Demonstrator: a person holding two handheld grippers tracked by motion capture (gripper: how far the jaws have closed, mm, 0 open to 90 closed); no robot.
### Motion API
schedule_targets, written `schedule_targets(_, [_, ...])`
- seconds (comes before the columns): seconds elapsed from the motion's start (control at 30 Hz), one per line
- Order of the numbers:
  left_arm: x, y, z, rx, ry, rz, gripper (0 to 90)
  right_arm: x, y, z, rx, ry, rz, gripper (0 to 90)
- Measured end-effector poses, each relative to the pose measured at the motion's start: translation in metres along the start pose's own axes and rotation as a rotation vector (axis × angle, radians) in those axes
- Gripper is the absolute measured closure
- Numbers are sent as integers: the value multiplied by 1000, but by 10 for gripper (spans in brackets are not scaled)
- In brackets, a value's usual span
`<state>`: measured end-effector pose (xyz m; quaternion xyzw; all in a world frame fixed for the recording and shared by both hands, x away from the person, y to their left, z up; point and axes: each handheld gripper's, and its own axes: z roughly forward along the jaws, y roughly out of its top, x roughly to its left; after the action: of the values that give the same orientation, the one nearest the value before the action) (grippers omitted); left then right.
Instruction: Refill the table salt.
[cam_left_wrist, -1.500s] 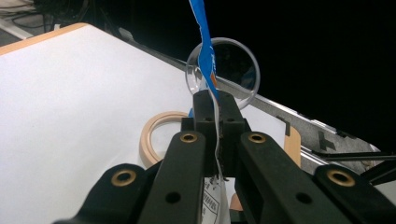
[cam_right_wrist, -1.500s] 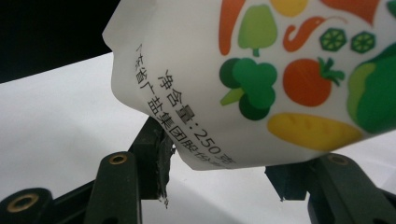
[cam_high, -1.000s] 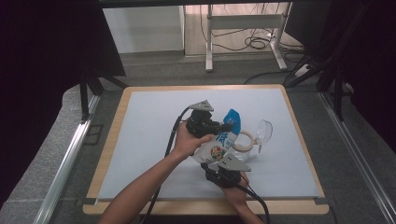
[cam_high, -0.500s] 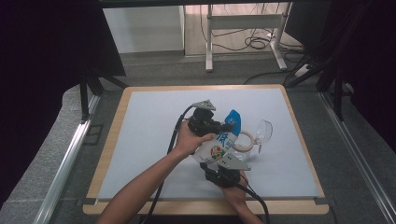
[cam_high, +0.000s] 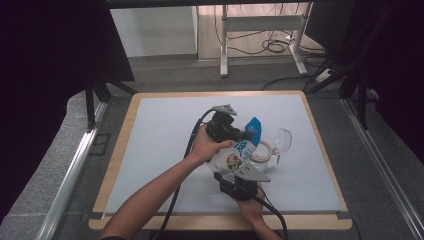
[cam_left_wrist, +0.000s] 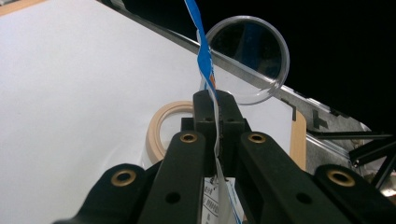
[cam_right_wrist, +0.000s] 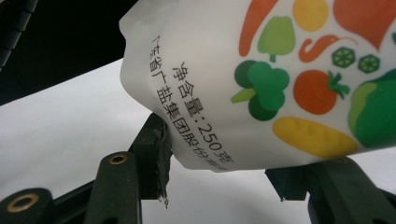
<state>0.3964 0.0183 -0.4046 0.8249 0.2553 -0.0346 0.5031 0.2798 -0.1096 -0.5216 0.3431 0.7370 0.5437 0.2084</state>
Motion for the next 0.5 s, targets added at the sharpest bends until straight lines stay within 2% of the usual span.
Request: schedule_targets(0.5, [4, 8, 2, 41, -4, 7, 900, -1, 2, -2, -12, 4, 16, 474])
